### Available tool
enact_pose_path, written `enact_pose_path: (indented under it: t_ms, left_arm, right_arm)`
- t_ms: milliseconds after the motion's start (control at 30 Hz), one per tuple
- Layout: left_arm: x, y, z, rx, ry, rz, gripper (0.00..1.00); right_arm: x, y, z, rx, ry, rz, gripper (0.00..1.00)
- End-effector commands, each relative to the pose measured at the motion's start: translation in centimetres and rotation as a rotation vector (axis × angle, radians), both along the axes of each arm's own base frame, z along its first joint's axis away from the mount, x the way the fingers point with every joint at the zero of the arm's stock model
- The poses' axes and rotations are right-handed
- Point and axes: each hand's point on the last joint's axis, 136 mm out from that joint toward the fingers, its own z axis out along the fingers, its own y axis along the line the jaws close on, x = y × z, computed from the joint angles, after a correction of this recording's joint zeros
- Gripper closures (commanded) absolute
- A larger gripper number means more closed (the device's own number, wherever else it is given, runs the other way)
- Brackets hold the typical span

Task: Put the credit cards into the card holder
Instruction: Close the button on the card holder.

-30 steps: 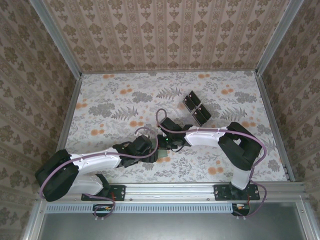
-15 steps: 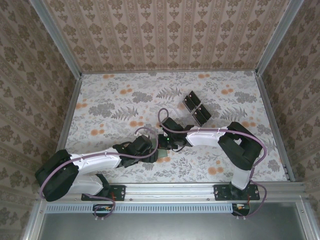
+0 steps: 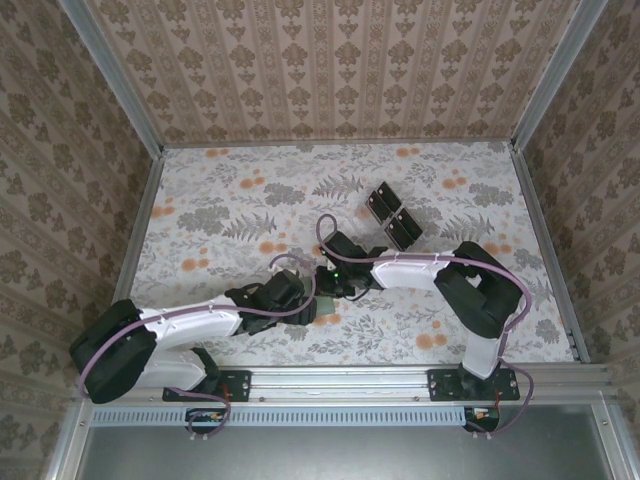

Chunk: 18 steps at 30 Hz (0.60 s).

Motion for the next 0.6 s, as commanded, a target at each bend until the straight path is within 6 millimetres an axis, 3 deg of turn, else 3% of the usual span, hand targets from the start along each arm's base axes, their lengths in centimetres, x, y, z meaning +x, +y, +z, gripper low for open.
enact_pose_path:
  t_ms: [0,300,433,567]
  left_arm:
    - [0.6,0.3,0.7,-0.026,-0.022,0.037,0.06]
    - [4.1,2.1,5.5,-0.088,-0.182,0.11,0.03]
    - [5.3,3.6,8.4,-0.101,-0.256,0.166,0.01]
    - [6.8,6.2,11.2,-0.073,-0.328,0.252,0.0]
  right_arm:
    - [0.1,-1.8,-2.2,-0.127,0.024,-0.007,0.75]
    - [4.8,3.9,5.5,0.093,-0.13,0.006,0.57]
    - [6.7,4.2,9.2,0.159,-0.191,-0.028,0.49]
    - [7.9,2.1,13.1,0.177,-0.274,-0.064,0.38]
